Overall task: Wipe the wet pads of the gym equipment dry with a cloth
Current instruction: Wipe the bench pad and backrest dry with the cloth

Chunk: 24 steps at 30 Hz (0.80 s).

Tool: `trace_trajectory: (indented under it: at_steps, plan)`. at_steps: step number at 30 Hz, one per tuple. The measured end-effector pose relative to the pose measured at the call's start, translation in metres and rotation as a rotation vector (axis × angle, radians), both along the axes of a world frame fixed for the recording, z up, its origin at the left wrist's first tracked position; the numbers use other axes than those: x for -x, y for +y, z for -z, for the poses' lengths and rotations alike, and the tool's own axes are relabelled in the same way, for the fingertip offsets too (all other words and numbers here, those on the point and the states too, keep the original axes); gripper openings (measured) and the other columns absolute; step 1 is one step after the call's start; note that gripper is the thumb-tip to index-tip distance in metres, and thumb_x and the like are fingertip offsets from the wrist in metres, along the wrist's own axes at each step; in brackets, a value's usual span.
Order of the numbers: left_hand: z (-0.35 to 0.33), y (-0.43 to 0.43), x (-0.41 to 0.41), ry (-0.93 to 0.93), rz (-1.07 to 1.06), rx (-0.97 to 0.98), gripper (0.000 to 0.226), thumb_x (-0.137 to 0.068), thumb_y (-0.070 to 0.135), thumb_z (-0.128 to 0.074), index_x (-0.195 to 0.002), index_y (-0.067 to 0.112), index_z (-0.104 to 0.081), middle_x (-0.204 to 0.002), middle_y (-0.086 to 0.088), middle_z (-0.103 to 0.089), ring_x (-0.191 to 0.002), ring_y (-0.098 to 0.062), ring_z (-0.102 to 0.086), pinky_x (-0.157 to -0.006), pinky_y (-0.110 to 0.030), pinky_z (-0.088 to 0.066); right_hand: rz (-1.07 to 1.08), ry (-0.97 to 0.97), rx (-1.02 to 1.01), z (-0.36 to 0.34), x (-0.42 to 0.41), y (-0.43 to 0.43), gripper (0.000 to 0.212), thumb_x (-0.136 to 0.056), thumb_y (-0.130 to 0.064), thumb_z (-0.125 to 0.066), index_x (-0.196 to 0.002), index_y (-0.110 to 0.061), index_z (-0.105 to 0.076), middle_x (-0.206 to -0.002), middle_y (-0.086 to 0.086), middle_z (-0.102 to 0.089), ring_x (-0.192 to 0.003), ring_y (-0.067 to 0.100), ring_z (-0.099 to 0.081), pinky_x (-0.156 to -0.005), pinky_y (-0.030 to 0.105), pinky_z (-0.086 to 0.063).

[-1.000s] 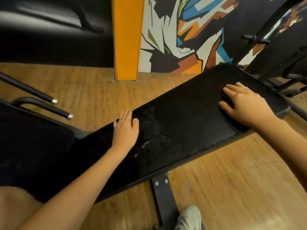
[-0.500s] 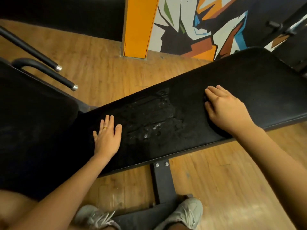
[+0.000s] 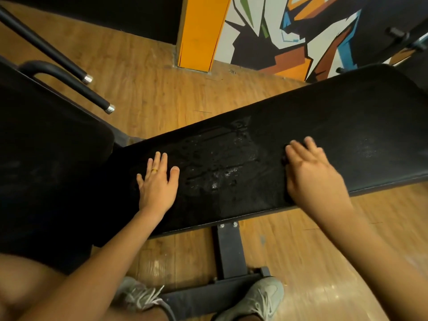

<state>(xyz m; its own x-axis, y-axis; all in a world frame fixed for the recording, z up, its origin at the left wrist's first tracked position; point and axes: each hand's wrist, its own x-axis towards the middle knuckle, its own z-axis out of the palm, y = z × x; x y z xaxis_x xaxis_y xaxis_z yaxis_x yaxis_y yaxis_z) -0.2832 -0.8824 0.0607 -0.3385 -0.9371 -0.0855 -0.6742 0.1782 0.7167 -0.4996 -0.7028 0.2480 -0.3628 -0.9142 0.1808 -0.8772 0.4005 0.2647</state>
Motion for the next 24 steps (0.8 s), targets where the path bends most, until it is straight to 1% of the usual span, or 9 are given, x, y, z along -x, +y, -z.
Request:
trace_trajectory:
  at_steps: [2,5,8,10,13,16,19,22,24]
  plan:
    - [0.000,0.000,0.001,0.005,-0.009,0.000,0.061,-0.107,0.049,-0.027,-0.161,0.022,-0.020,-0.169,0.004,-0.011,-0.156,-0.016,-0.001,-0.125,-0.055,-0.002,0.105,-0.015,0.044,-0.002,-0.006,-0.002,0.047,-0.096,-0.010,-0.056,-0.140,0.005,-0.051,-0.148,0.020,-0.050,-0.143,0.043,-0.037,-0.112,0.053,-0.038]
    - [0.001,0.000,0.001,0.013,-0.009,0.011,0.061,-0.107,0.048,-0.028,-0.161,0.021,-0.022,-0.169,0.004,-0.012,-0.156,-0.016,-0.002,-0.125,-0.056,-0.003,0.029,0.016,0.039,0.032,-0.053,0.000,0.056,-0.084,-0.005,-0.064,-0.137,0.008,-0.054,-0.144,0.025,-0.054,-0.137,0.045,-0.046,-0.110,0.055,-0.042]
    - [0.003,0.000,0.001,0.018,-0.018,0.009,0.061,-0.107,0.048,-0.028,-0.161,0.021,-0.022,-0.169,0.004,-0.012,-0.156,-0.016,-0.002,-0.125,-0.055,-0.003,-0.184,-0.045,-0.054,0.079,-0.113,0.001,0.058,-0.085,-0.011,-0.035,-0.136,0.007,-0.056,-0.143,0.025,-0.054,-0.137,0.042,-0.047,-0.109,0.054,-0.045]
    - [0.005,-0.001,0.000,0.020,-0.020,0.004,0.060,-0.107,0.047,-0.029,-0.161,0.022,-0.021,-0.169,0.005,-0.013,-0.156,-0.015,-0.002,-0.125,-0.054,-0.002,-0.235,-0.076,-0.067,0.090,-0.126,-0.003,0.061,-0.085,-0.010,-0.026,-0.135,0.006,-0.058,-0.142,0.024,-0.056,-0.137,0.040,-0.048,-0.109,0.052,-0.046]
    - [0.005,-0.003,-0.003,0.099,-0.011,-0.035,0.056,-0.108,0.043,-0.032,-0.160,0.023,-0.025,-0.168,0.007,-0.015,-0.156,-0.011,-0.005,-0.125,-0.049,-0.001,-0.249,-0.060,-0.084,0.086,-0.119,-0.002,0.060,-0.084,-0.009,-0.031,-0.136,0.004,-0.058,-0.142,0.021,-0.056,-0.139,0.037,-0.047,-0.111,0.049,-0.044]
    - [0.007,-0.007,-0.018,0.199,-0.029,-0.080,0.052,-0.109,0.037,-0.033,-0.159,0.021,-0.030,-0.167,0.006,-0.021,-0.154,-0.009,-0.010,-0.127,-0.043,-0.007,-0.234,-0.058,-0.080,0.084,-0.117,0.006,0.058,-0.082,-0.006,-0.041,-0.137,0.005,-0.056,-0.144,0.023,-0.054,-0.139,0.039,-0.046,-0.111,0.051,-0.044]
    - [0.021,-0.007,-0.039,0.075,-0.040,-0.052,0.056,-0.108,0.043,-0.033,-0.159,0.022,-0.029,-0.168,0.004,-0.019,-0.155,-0.014,-0.007,-0.126,-0.048,-0.010,-0.211,-0.077,-0.073,0.088,-0.128,0.012,0.059,-0.086,-0.005,-0.030,-0.138,0.007,-0.054,-0.145,0.026,-0.051,-0.139,0.042,-0.045,-0.111,0.053,-0.042]
    - [0.029,-0.003,-0.042,0.005,-0.064,-0.021,0.056,-0.107,0.047,-0.030,-0.159,0.026,-0.027,-0.168,0.004,-0.017,-0.156,-0.017,-0.006,-0.125,-0.053,-0.006,-0.269,-0.093,-0.165,0.100,-0.150,0.008,0.059,-0.085,-0.007,-0.039,-0.142,0.007,-0.047,-0.149,0.027,-0.046,-0.143,0.043,-0.039,-0.116,0.052,-0.035]
    - [0.029,-0.003,-0.039,0.013,-0.087,-0.010,0.055,-0.107,0.046,-0.032,-0.158,0.027,-0.030,-0.167,0.004,-0.020,-0.156,-0.016,-0.008,-0.125,-0.053,-0.008,-0.275,-0.129,-0.216,0.108,-0.165,-0.005,0.061,-0.089,-0.009,-0.039,-0.148,0.007,-0.037,-0.155,0.028,-0.037,-0.148,0.044,-0.028,-0.119,0.052,-0.023]
